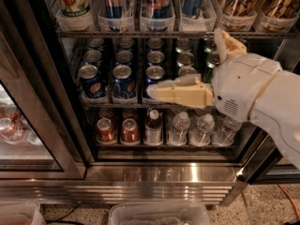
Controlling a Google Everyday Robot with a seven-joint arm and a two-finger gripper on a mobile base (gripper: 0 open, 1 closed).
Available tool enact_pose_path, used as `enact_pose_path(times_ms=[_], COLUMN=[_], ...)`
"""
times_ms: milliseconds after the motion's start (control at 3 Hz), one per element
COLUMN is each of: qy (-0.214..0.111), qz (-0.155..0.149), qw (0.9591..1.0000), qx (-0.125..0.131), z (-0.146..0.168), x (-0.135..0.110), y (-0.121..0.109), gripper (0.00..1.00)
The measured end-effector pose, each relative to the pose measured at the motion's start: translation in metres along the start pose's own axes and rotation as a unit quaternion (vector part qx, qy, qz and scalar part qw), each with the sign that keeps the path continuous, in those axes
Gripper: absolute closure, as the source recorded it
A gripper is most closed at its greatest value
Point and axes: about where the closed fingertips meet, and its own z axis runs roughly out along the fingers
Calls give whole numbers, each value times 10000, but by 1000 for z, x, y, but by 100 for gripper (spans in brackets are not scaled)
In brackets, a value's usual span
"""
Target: Pick redbull can from top shelf of fridge
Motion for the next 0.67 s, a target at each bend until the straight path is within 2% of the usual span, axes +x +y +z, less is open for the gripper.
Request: enact_pose_path(times_ms=[333,667], qy=[-268,-287], qz=[61,55], qw=[9996,9996], qx=[-52,-45], z=[15,18], x=[-25,-29], y=[18,21], gripper=[0,0])
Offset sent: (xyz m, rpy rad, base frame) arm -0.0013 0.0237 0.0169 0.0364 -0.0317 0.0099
